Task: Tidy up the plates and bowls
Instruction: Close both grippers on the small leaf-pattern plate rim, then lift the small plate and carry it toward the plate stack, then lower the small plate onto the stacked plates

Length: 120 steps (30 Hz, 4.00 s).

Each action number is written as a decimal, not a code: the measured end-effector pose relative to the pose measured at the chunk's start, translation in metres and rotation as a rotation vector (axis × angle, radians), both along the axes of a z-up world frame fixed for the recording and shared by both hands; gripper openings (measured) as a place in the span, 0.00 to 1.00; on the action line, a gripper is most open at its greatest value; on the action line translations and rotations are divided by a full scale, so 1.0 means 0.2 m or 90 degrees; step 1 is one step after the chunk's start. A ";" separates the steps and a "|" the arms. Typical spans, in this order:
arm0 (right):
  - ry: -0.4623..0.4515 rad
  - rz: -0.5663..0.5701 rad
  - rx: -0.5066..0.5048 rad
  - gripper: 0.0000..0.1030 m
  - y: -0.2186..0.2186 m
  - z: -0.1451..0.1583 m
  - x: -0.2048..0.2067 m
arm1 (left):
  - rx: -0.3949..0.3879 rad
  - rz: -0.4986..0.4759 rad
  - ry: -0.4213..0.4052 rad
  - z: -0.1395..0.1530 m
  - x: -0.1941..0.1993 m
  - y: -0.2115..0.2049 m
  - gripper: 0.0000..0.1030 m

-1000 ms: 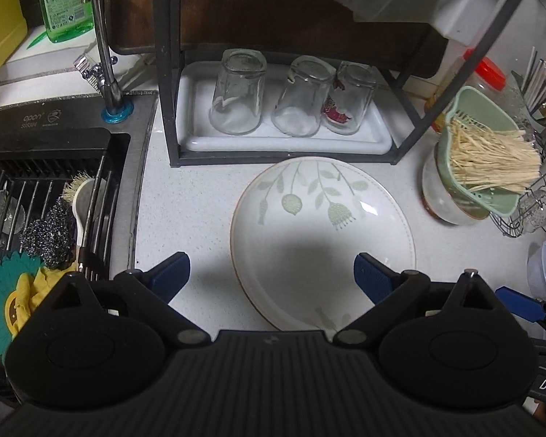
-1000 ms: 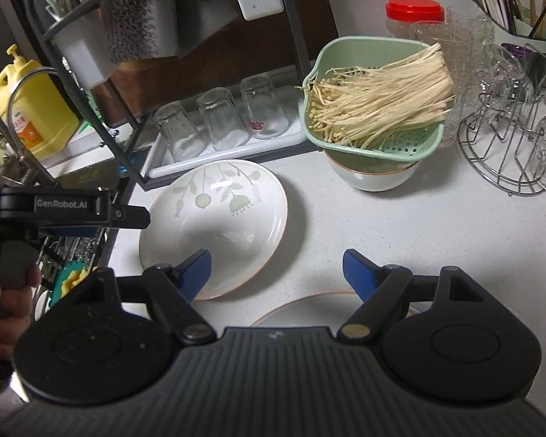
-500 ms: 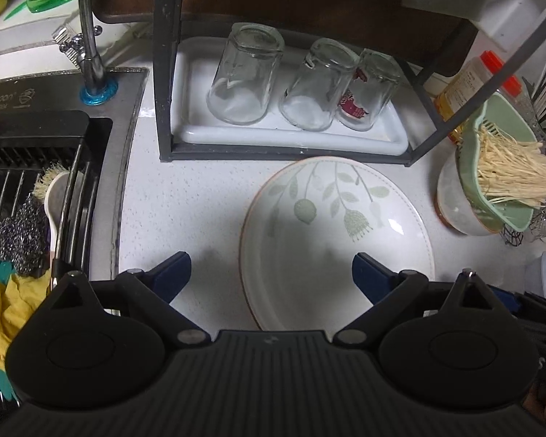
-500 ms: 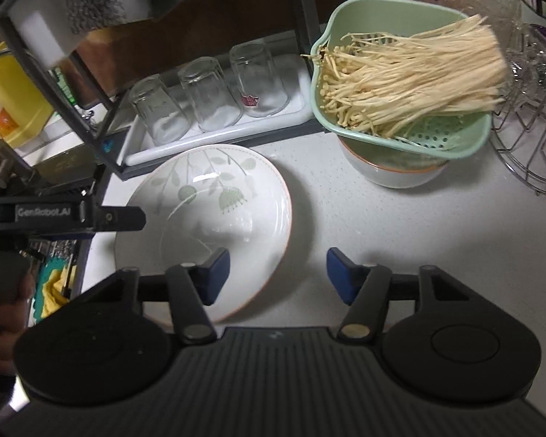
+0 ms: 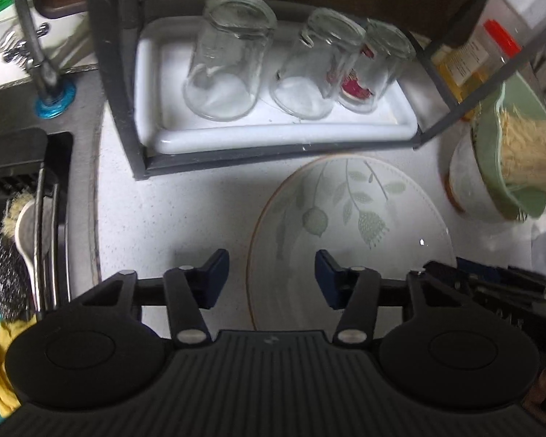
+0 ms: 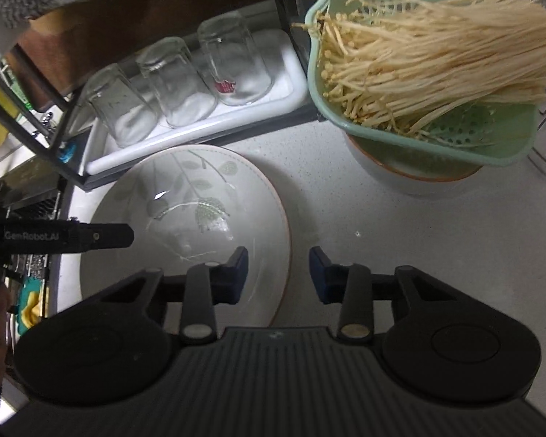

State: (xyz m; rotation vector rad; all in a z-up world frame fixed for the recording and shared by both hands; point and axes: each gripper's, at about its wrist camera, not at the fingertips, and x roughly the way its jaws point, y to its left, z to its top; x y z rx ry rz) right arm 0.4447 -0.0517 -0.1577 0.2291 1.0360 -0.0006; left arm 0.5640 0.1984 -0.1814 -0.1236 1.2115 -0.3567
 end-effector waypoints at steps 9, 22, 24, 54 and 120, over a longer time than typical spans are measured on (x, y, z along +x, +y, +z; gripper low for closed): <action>0.005 -0.028 0.002 0.23 0.03 -0.04 0.03 | -0.024 -0.031 0.017 -0.02 0.04 -0.03 0.49; 0.014 -0.023 0.045 0.22 -0.02 0.05 -0.06 | -0.064 -0.039 -0.004 0.11 -0.01 0.00 0.49; 0.009 -0.023 0.050 0.22 -0.03 0.08 -0.09 | -0.075 -0.033 -0.008 0.15 -0.04 0.00 0.49; -0.013 -0.025 0.071 0.22 -0.44 0.21 -0.76 | -0.055 -0.055 -0.009 0.23 -0.71 -0.48 0.49; -0.055 -0.022 0.108 0.21 -0.66 0.10 -0.92 | -0.034 0.061 0.022 0.14 -0.88 -0.62 0.49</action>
